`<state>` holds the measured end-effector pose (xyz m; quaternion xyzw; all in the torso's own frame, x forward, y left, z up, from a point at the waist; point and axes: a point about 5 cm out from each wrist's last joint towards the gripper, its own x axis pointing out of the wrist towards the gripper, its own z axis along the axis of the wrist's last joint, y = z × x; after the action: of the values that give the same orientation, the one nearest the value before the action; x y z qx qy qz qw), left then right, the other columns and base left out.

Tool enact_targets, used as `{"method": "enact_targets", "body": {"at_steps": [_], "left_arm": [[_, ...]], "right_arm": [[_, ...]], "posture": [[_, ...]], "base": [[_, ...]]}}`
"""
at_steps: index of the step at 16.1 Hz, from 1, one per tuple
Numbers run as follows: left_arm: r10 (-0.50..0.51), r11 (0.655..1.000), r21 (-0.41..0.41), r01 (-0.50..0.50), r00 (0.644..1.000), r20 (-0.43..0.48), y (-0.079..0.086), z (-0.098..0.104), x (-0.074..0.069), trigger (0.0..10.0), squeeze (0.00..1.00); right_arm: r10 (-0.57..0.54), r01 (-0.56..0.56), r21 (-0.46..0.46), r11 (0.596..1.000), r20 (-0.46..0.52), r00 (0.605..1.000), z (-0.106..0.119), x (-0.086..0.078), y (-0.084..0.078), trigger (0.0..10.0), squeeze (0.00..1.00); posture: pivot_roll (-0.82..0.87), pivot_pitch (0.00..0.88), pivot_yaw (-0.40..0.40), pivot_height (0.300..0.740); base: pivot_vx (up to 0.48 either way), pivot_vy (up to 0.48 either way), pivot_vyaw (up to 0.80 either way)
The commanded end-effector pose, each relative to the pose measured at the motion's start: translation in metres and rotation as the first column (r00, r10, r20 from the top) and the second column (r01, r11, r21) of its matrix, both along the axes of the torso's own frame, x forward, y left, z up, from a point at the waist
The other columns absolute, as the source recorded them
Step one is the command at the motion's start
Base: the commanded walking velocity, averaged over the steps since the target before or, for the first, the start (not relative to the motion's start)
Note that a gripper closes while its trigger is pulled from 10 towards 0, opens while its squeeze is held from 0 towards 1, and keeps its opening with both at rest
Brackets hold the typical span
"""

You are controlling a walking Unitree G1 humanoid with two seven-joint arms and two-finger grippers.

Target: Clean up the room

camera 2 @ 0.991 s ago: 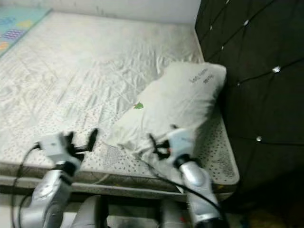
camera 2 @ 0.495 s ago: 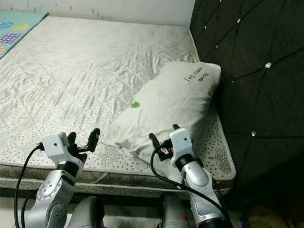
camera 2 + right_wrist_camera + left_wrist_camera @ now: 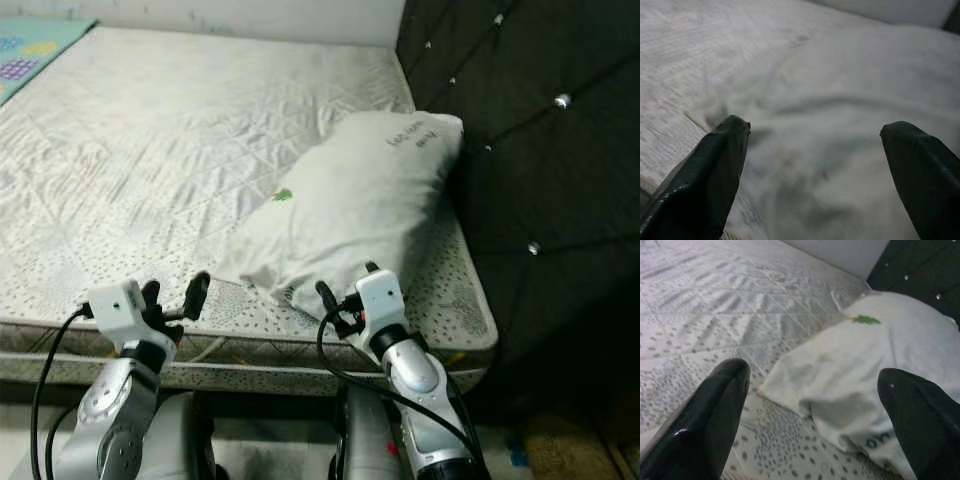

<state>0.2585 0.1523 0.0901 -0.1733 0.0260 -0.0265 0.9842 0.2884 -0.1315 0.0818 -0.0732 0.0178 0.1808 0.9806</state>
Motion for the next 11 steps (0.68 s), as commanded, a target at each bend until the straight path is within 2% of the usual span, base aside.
{"method": "enact_targets", "body": {"at_steps": [1,3,5,7,8,9,11], "left_arm": [[-0.002,1.000,0.005,0.002,1.000,0.002,-0.001,0.001,-0.001,10.0,0.00],[-0.009,1.000,0.011,0.009,1.000,0.008,-0.002,0.002,-0.001,10.0,0.00],[-0.014,1.000,0.016,0.013,1.000,0.014,-0.003,0.003,-0.001,10.0,0.00],[-0.019,1.000,0.021,0.019,1.000,0.017,-0.004,0.004,-0.003,10.0,0.00],[-0.022,1.000,0.020,0.022,1.000,0.017,-0.005,0.004,-0.005,10.0,0.00],[-0.025,0.999,0.021,0.024,1.000,0.017,-0.005,0.004,-0.006,10.0,0.00],[-0.029,0.999,0.028,0.028,0.999,0.018,-0.005,0.005,-0.009,10.0,0.00]], "right_arm": [[-0.056,0.055,-0.029,0.998,-0.017,0.998,-0.002,0.004,-0.006,10.0,0.00],[-0.131,0.129,-0.053,0.990,-0.041,0.990,-0.004,0.008,-0.007,10.0,0.00],[-0.119,0.117,-0.076,0.990,-0.017,0.993,-0.004,0.009,0.003,10.0,0.00],[-0.105,0.104,-0.016,0.994,-0.064,0.992,-0.006,0.008,0.010,10.0,0.00],[-0.030,0.034,0.034,0.999,-0.106,0.994,-0.007,0.008,0.018,10.0,0.00],[0.015,-0.009,0.058,0.998,-0.114,0.993,-0.006,0.009,0.024,10.0,0.00],[0.009,-0.001,0.072,0.997,-0.103,0.995,-0.004,0.016,0.032,10.0,0.00]], "posture": [[-0.10,0.120,-0.042,0.560],[-0.10,0.123,-0.043,0.560],[-0.09,0.128,-0.043,0.560],[-0.09,0.130,-0.044,0.560],[-0.08,0.130,-0.044,0.560],[-0.07,0.130,-0.043,0.560],[-0.03,0.127,-0.044,0.560]], "base": [[0.000,0.000,0.00],[0.000,0.000,0.00],[0.000,0.000,0.00],[0.000,0.000,0.00],[0.000,0.000,0.00],[0.000,0.000,0.00],[0.000,0.000,0.00]]}}
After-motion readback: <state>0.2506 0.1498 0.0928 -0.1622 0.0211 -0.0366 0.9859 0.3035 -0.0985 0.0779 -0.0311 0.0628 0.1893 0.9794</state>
